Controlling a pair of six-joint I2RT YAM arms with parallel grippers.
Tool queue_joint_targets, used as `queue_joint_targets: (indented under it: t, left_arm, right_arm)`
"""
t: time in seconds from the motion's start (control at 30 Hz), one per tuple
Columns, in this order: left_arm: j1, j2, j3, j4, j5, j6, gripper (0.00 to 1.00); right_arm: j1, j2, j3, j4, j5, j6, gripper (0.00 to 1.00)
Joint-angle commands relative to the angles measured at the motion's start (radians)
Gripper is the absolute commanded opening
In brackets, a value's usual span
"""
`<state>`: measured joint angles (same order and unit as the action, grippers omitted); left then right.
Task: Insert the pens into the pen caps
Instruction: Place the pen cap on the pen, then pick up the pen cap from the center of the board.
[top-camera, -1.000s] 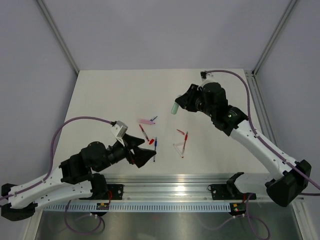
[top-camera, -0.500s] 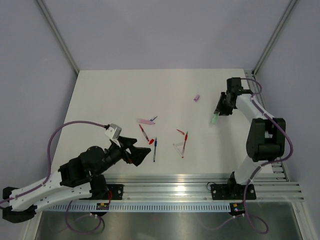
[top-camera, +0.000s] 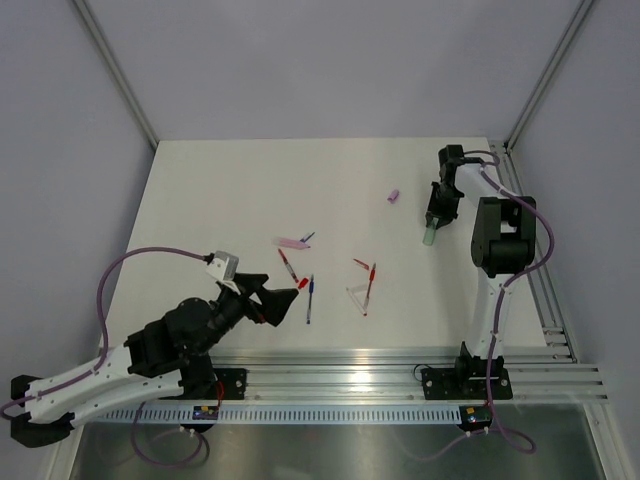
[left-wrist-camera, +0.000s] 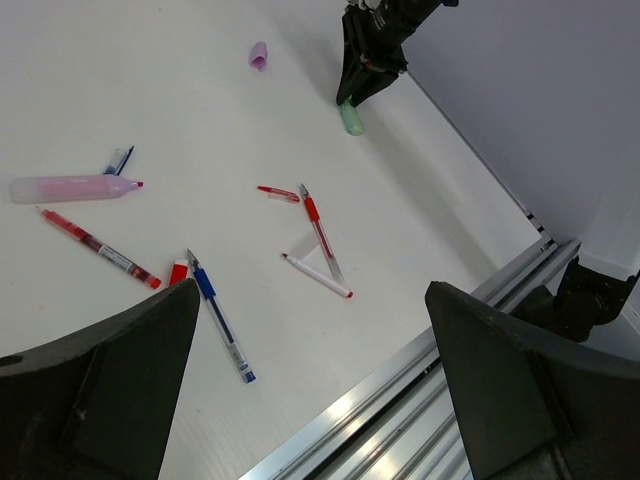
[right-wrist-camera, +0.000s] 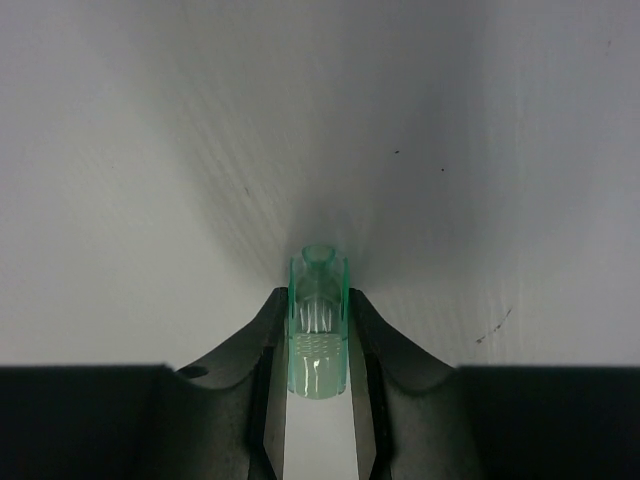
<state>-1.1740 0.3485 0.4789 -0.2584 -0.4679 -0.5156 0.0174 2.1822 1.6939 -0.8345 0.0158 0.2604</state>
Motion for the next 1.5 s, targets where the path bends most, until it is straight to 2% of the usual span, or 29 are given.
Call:
queue_joint_targets:
  t: [0.0, 0.03, 0.17, 0.27, 0.43, 0.53, 0.6, 0.67, 0.87, 0.9, 1.03, 1.13, 1.23, 1.3, 1.47]
  left_arm:
    - [-0.003, -0.008, -0.023, 0.099, -0.071, 0.019, 0.99]
    - [-0.001, -0.009, -0.029, 0.102, -0.074, 0.020, 0.99]
    - [-0.003, -0.002, -0.039, 0.105, -0.072, 0.020, 0.99]
    - [-0.003, 0.003, -0.028, 0.102, -0.063, 0.017, 0.99]
    - [-0.001, 0.018, -0.007, 0.082, -0.063, 0.008, 0.99]
    - [-0.003, 0.032, 0.021, 0.058, -0.058, -0.006, 0.99]
    - [-0.001, 0.040, 0.038, 0.035, -0.052, -0.015, 0.99]
    - [-0.003, 0.041, 0.088, -0.033, -0.049, -0.024, 0.99]
    - [-0.003, 0.004, 0.283, -0.275, -0.026, -0.012, 0.99]
    - [-0.003, -0.002, 0.312, -0.313, -0.041, -0.006, 0.99]
    - [-0.001, -0.032, 0.414, -0.496, -0.136, 0.020, 0.99]
    - [-0.003, -0.065, 0.414, -0.554, -0.193, 0.020, 0.99]
    - [-0.003, -0.127, 0.343, -0.559, -0.209, 0.011, 0.99]
    - [-0.003, -0.177, 0.293, -0.553, -0.206, 0.006, 0.99]
    - [-0.001, -0.224, 0.277, -0.524, -0.184, 0.023, 0.99]
  right_arm:
    - [-0.005, -0.005, 0.047, -0.063, 0.012, -0.032, 0.32]
    - [-0.005, -0.009, 0.047, -0.063, 0.009, -0.033, 0.37]
    - [-0.005, -0.051, 0.023, -0.049, -0.008, -0.033, 0.44]
    - [-0.004, -0.125, -0.012, -0.023, -0.056, -0.027, 0.45]
    - [0.044, -0.353, -0.159, 0.092, -0.111, -0.003, 0.46]
    - [0.142, -0.502, -0.285, 0.170, -0.109, 0.028, 0.45]
    - [0.257, -0.600, -0.351, 0.228, -0.096, 0.065, 0.43]
    - [0.390, -0.662, -0.442, 0.288, -0.077, 0.097, 0.41]
    - [0.637, -0.828, -0.669, 0.464, -0.025, 0.313, 0.29]
    - [0.714, -0.832, -0.678, 0.468, 0.024, 0.329, 0.28]
    - [0.869, -0.782, -0.659, 0.471, 0.118, 0.388, 0.27]
    - [0.918, -0.711, -0.629, 0.488, 0.138, 0.419, 0.27]
    - [0.964, -0.625, -0.557, 0.463, 0.177, 0.427, 0.28]
    - [0.975, -0.567, -0.498, 0.414, 0.213, 0.425, 0.30]
    - [0.977, -0.449, -0.395, 0.354, 0.230, 0.434, 0.32]
